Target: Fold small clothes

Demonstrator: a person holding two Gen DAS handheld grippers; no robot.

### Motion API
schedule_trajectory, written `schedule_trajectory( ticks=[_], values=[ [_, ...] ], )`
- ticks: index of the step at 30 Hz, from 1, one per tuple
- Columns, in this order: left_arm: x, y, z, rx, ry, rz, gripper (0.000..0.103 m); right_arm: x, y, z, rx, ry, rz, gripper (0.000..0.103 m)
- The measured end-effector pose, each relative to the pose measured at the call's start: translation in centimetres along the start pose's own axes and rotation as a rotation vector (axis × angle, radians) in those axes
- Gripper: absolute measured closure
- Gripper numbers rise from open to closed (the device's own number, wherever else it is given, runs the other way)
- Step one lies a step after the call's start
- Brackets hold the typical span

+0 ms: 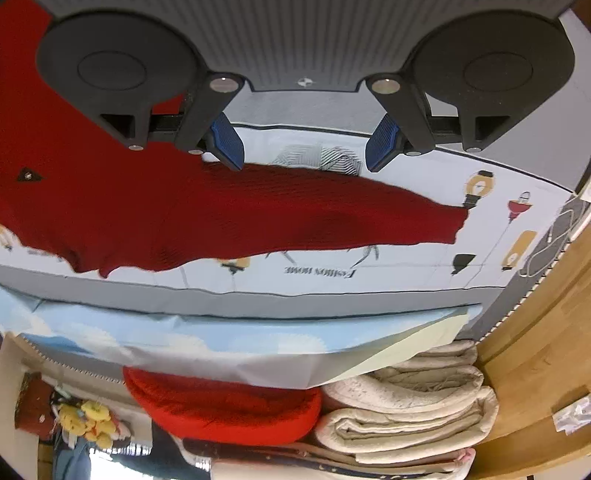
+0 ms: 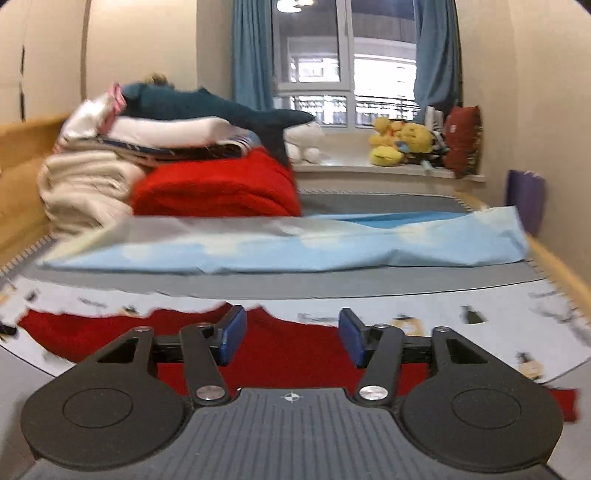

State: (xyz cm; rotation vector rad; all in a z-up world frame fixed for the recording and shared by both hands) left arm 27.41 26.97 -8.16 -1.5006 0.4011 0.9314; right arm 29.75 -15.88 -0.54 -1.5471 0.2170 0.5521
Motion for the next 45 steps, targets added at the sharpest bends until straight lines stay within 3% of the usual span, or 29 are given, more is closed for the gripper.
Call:
schedule_trajectory(
  ticks=[1, 3, 7, 11, 13, 15, 17, 18, 22, 26, 28, 30, 31, 35, 42, 44, 45],
  values=[
    [0.3, 0.1, 0.2, 0.003, -0.008, 0.006, 0.025, 0.7, 0.9, 0.6, 0.003, -0.001, 0.021, 0.037],
    [0.9, 0.4, 0.5, 0.012, -0.018, 0.019, 0.025, 3.4, 2.8, 1.1, 0.0, 0.044, 0.168, 0.038],
    [1.9, 0.6, 1.0, 0.007, -0.046, 0.043, 0.025, 5.8, 2.3, 0.9, 0.205, -0.016, 0.205, 0.038],
    [2.5, 0.3, 1.2, -0.039, -0.037, 0.053, 0.026, 7.3, 1.8, 1.0, 0.208, 0.018, 0.217, 0.038],
    [2.4, -0.2, 1.7, -0.065, -0.05, 0.032, 0.038, 8.0, 1.8, 1.0, 0.196, 0.043, 0.226, 0.038],
    [1.9, -1.3, 2.6, -0.103, -0.087, -0.02, 0.069, 8.3, 1.3, 0.9, 0.213, 0.047, 0.228, 0.038],
    [2.1, -2.7, 3.3, -0.145, -0.082, -0.022, 0.083, 8.4, 0.9, 0.6, 0.236, 0.039, 0.214, 0.038],
    [2.1, -3.6, 3.8, -0.179, -0.075, -0.023, 0.084, 8.3, 0.7, 0.5, 0.239, 0.041, 0.207, 0.039],
    [3.7, -6.8, 6.8, -0.395, -0.008, -0.007, 0.084, 8.1, -0.3, 0.3, 0.205, 0.045, 0.176, 0.04],
    [6.4, -6.8, 9.9, -0.534, 0.009, -0.058, 0.084, 7.9, -0.5, 0.6, 0.107, 0.08, 0.15, 0.047],
    [8.2, -4.8, 11.5, -0.584, -0.004, -0.062, 0.084, 8.0, -0.4, 0.8, 0.082, 0.069, 0.149, 0.062],
    [10.5, -2.9, 12.9, -0.651, -0.027, 0.018, 0.084, 8.0, -0.4, 0.8, 0.091, 0.038, 0.146, 0.093],
    [11.5, -2.4, 13.7, -0.707, -0.014, 0.036, 0.084, 8.0, -0.4, 0.7, 0.093, 0.03, 0.146, 0.096],
    [14.1, -2.3, 15.6, -0.818, 0.05, 0.046, 0.083, 8.5, -0.1, 0.9, 0.069, 0.037, 0.159, 0.095],
    [19.0, -0.5, 17.8, -0.958, 0.066, 0.083, 0.082, 10.8, 2.0, 1.2, 0.111, 0.022, 0.264, 0.088],
    [20.3, 0.0, 18.8, -0.984, 0.042, 0.069, 0.074, 11.2, 2.5, 1.4, 0.092, 0.018, 0.275, 0.088],
    [20.9, 0.2, 19.1, -0.998, 0.035, 0.071, 0.062, 11.4, 2.7, 1.5, 0.082, 0.018, 0.282, 0.087]
  ],
)
Point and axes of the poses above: each gripper's, at about its wrist camera, not at the fingertips, and x roughly the way its jaws point, z to its left, y to its underside, the point moved 8 cm from there along x, roughly the way its jaws point, and after that the axes turned 3 degrees about -x, right-handed, at the moved point
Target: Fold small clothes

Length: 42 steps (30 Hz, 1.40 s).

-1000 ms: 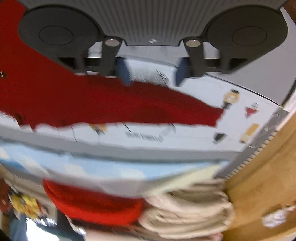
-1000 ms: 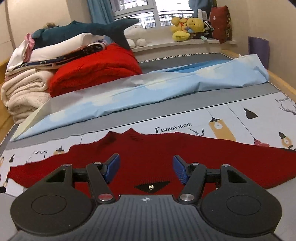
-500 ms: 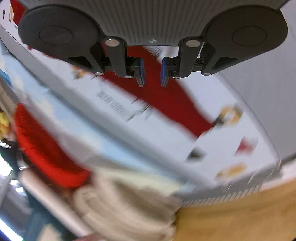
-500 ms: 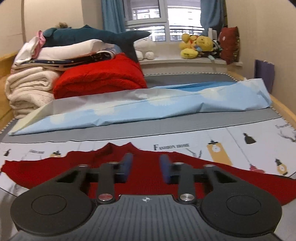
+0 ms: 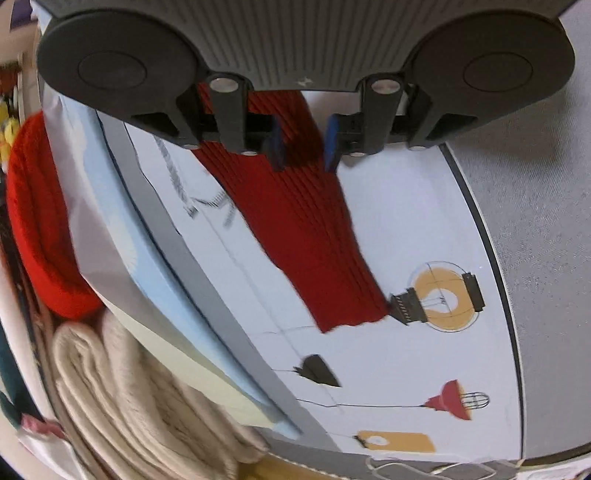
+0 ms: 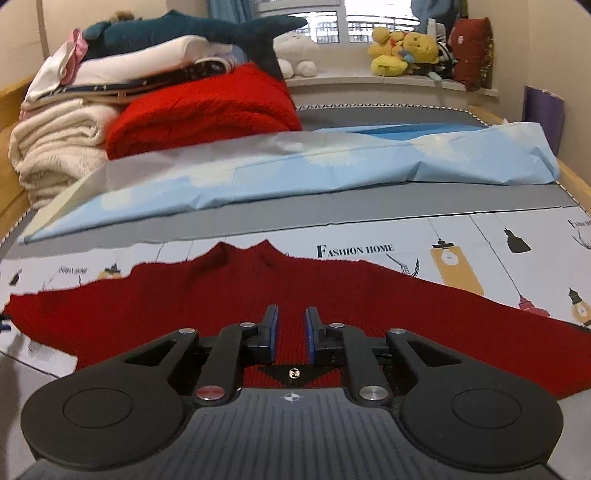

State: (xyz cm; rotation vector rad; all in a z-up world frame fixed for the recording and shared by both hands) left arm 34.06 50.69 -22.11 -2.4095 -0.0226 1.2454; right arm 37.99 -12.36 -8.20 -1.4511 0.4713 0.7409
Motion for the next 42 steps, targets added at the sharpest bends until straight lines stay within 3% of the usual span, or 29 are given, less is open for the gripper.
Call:
schedule_trajectory(
  ticks=[2, 5, 6, 7, 8, 10, 11, 13, 15, 17, 18, 20, 24, 28, 31, 33, 37, 39, 42],
  values=[
    [1.1, -0.3, 0.6, -0.031, 0.002, 0.005, 0.052, 0.5, 0.3, -0.2, -0.007, 0.007, 0.021, 0.087],
    [1.7, -0.8, 0.2, -0.017, 0.014, -0.016, 0.054, 1.0, 0.3, -0.9, 0.01, 0.027, 0.027, 0.087],
    [1.9, -0.9, -0.2, 0.015, 0.012, -0.015, 0.068, 1.1, 0.3, -1.1, 0.016, 0.035, 0.027, 0.087],
    [2.1, -1.0, -0.6, 0.052, 0.011, -0.012, 0.088, 1.3, 0.3, -1.3, 0.021, 0.04, 0.027, 0.087],
    [2.0, -1.2, -0.8, 0.096, -0.007, -0.03, 0.089, 1.4, 0.3, -1.4, 0.025, 0.042, 0.029, 0.087],
    [-0.4, -2.2, -0.8, 0.145, -0.098, -0.213, 0.09, 1.9, 0.4, -1.5, 0.033, 0.04, 0.044, 0.087],
    [-1.3, -2.4, -0.7, 0.14, -0.131, -0.263, 0.09, 2.0, 0.5, -1.4, 0.038, 0.036, 0.05, 0.087],
    [-1.2, -2.1, -0.1, 0.089, -0.171, -0.241, 0.088, 2.3, 0.5, -1.2, 0.041, 0.029, 0.052, 0.087],
    [0.3, -1.3, 1.3, -0.004, -0.179, -0.134, 0.076, 2.4, 0.4, -0.9, 0.033, 0.029, 0.052, 0.087],
    [0.5, -1.3, 2.2, -0.057, -0.166, -0.128, 0.076, 2.6, 0.3, -0.7, 0.034, 0.027, 0.055, 0.087],
    [0.5, -1.4, 2.2, -0.047, -0.17, -0.129, 0.085, 2.7, 0.4, -0.7, 0.037, 0.026, 0.058, 0.087],
    [0.1, -1.5, 1.9, -0.027, -0.182, -0.138, 0.089, 2.8, 0.4, -0.7, 0.046, 0.025, 0.064, 0.087],
    [-4.0, -2.1, -2.3, 0.032, -0.166, -0.22, 0.09, 2.6, 0.5, -1.3, 0.067, 0.026, 0.068, 0.087],
    [-11.3, -0.3, -10.4, 0.203, -0.024, -0.284, 0.09, 1.9, 0.2, -2.7, 0.118, 0.034, 0.053, 0.087],
    [-16.1, 4.1, -15.7, 0.323, 0.091, -0.265, 0.09, 1.1, 0.0, -3.8, 0.17, 0.024, 0.038, 0.087],
    [-18.1, 8.6, -18.2, 0.387, 0.164, -0.23, 0.09, 0.5, -0.1, -4.2, 0.197, 0.005, 0.023, 0.094],
    [-19.1, 20.2, -22.5, 0.561, 0.315, -0.167, 0.091, -1.0, -0.1, -4.9, 0.22, -0.009, -0.012, 0.097],
    [-18.3, 27.1, -25.0, 0.673, 0.393, -0.052, 0.09, -1.2, 0.4, -5.6, 0.237, 0.001, -0.004, 0.096],
    [-16.9, 36.2, -27.8, 0.815, 0.538, 0.265, 0.084, -0.9, 1.6, -6.8, 0.294, 0.008, 0.045, 0.096]
  ],
)
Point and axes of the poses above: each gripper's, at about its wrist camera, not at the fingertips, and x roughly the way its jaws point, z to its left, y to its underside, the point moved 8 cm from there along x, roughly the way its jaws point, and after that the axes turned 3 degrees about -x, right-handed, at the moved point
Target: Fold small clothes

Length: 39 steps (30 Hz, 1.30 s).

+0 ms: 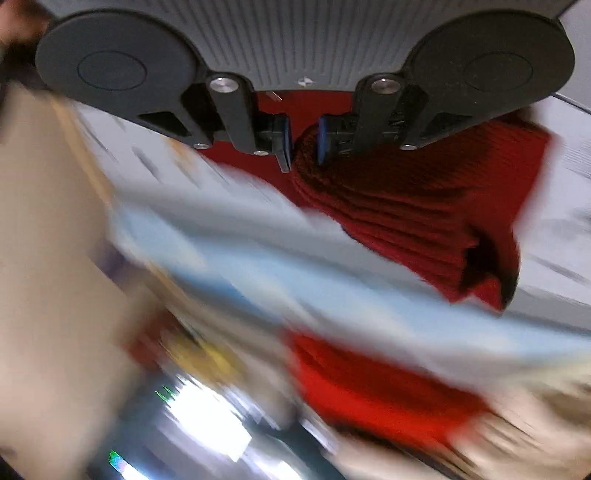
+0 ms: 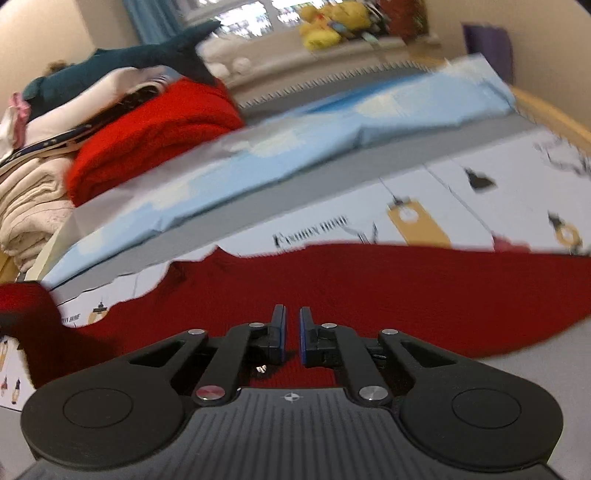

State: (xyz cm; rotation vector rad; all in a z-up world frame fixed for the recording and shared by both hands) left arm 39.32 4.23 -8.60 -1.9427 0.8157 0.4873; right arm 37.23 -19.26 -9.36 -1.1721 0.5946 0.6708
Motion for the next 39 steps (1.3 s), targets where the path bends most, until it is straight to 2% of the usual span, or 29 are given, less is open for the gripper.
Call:
schedule_trajectory(
  ticks=[1, 2, 4, 8, 12, 14, 15, 18, 21, 25, 28, 31, 32, 36, 39],
  values=[
    [1.2, 1.0, -0.7, -0.011, 0.045, 0.073, 0.082, 0.3, 0.4, -0.4, 0.024, -0.006, 0.019, 0.096],
    [1.6, 1.5, -0.8, -0.029, 0.056, 0.098, 0.079, 0.6, 0.7, -0.8, 0.05, -0.012, 0.038, 0.096],
    [1.9, 1.2, 0.2, -0.053, 0.035, 0.101, 0.079, 1.4, 1.5, -1.6, 0.117, -0.026, 0.083, 0.095],
    [1.8, -1.4, 4.7, -0.119, -0.096, 0.069, 0.079, 3.0, 3.3, -2.7, 0.251, -0.05, 0.164, 0.095],
    [1.5, -3.2, 11.1, -0.181, -0.31, 0.072, 0.079, 5.0, 4.8, -2.7, 0.317, -0.039, 0.216, 0.086],
    [1.4, -3.5, 13.8, -0.259, -0.354, 0.093, 0.079, 5.9, 5.4, -2.7, 0.361, -0.029, 0.234, 0.077],
    [1.0, -3.8, 14.8, -0.297, -0.358, 0.102, 0.079, 6.4, 5.9, -2.9, 0.392, -0.019, 0.246, 0.07],
    [0.9, -4.4, 16.5, -0.361, -0.345, 0.119, 0.079, 7.4, 7.5, -4.2, 0.491, 0.066, 0.28, 0.068],
    [1.1, -5.3, 16.9, -0.348, -0.336, 0.119, 0.079, 7.8, 8.7, -5.4, 0.566, 0.129, 0.298, 0.068],
    [0.6, -4.9, 16.6, -0.333, -0.326, 0.121, 0.079, 7.9, 8.4, -5.1, 0.54, 0.149, 0.268, 0.069],
    [0.4, -5.0, 16.9, -0.322, -0.336, 0.123, 0.079, 8.1, 8.6, -5.6, 0.548, 0.179, 0.273, 0.092],
    [0.6, -4.8, 17.5, -0.322, -0.345, 0.135, 0.079, 7.7, 8.7, -6.2, 0.576, 0.203, 0.276, 0.096],
    [0.7, -4.7, 17.6, -0.324, -0.347, 0.138, 0.079, 7.2, 8.8, -6.4, 0.59, 0.214, 0.276, 0.095],
    [0.7, -4.7, 18.0, -0.316, -0.352, 0.139, 0.079, 5.9, 9.1, -7.0, 0.636, 0.217, 0.293, 0.065],
    [0.9, -4.6, 17.9, -0.315, -0.352, 0.143, 0.079, 6.7, 9.7, -8.1, 0.696, 0.212, 0.325, 0.063]
  ],
)
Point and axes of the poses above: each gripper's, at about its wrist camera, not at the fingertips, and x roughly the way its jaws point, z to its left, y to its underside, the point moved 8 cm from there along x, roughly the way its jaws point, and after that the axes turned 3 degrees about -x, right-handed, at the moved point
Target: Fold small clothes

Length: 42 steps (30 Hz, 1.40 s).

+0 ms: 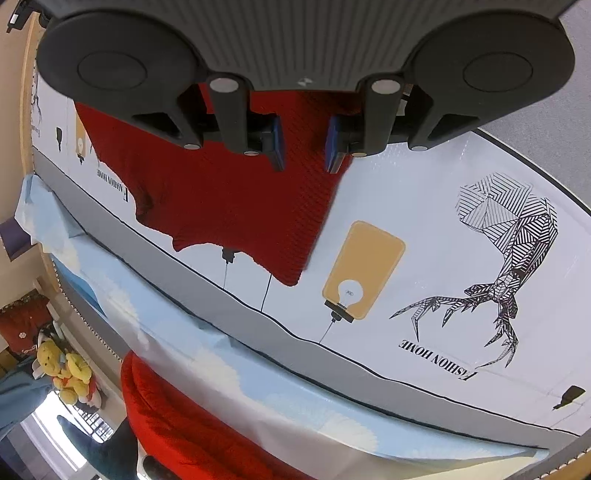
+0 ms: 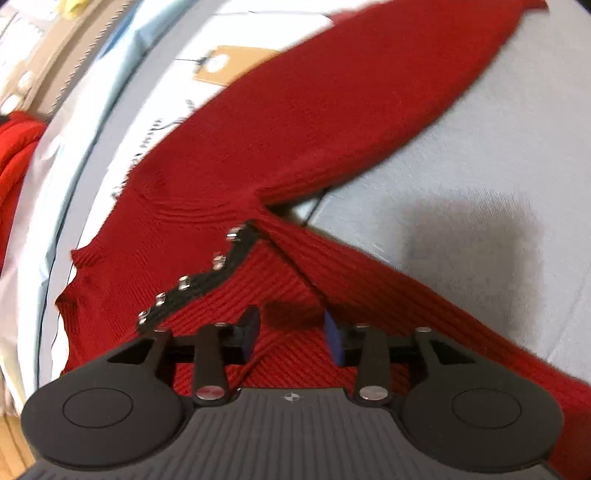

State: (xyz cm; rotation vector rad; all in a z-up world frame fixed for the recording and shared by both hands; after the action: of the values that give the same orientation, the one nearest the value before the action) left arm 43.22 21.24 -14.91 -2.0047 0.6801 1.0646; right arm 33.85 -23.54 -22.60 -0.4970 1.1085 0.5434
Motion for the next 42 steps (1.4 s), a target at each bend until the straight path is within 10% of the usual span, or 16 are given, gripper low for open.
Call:
schedule_trajectory(
  ticks=[5, 9, 11, 19, 25, 31, 36, 42],
  values=[
    [0.5, 0.5, -0.5, 0.016, 0.002, 0.01, 0.079, 0.4, -0.8, 0.1, 0.027, -0.035, -0.021, 0.063],
    [0.7, 0.7, -0.7, 0.028, 0.003, 0.012, 0.079, 0.0, -1.1, 1.3, -0.07, -0.018, -0.081, 0.096],
    [0.8, 0.7, -0.8, 0.037, 0.004, 0.01, 0.079, -0.8, -1.5, 2.4, -0.135, -0.051, -0.125, 0.097],
    [1.7, 1.0, -1.0, 0.09, -0.024, 0.01, 0.079, -10.5, -3.9, 10.7, -0.454, -0.449, -0.528, 0.098],
    [3.4, 2.1, -0.4, 0.108, -0.033, 0.063, 0.08, -2.9, -6.8, 4.9, -0.34, -0.054, -0.261, 0.092],
    [5.6, 3.7, 1.5, 0.134, -0.112, 0.146, 0.088, -5.0, -8.7, 3.5, -0.305, -0.132, -0.317, 0.088],
    [3.4, 2.7, -0.6, 0.178, -0.039, 0.044, 0.088, -5.1, -12.5, -3.0, -0.042, -0.066, -0.312, 0.087],
    [5.2, 4.3, 0.8, 0.185, -0.117, 0.137, 0.084, -6.1, -15.6, -10.9, 0.159, -0.034, -0.341, 0.083]
  ],
)
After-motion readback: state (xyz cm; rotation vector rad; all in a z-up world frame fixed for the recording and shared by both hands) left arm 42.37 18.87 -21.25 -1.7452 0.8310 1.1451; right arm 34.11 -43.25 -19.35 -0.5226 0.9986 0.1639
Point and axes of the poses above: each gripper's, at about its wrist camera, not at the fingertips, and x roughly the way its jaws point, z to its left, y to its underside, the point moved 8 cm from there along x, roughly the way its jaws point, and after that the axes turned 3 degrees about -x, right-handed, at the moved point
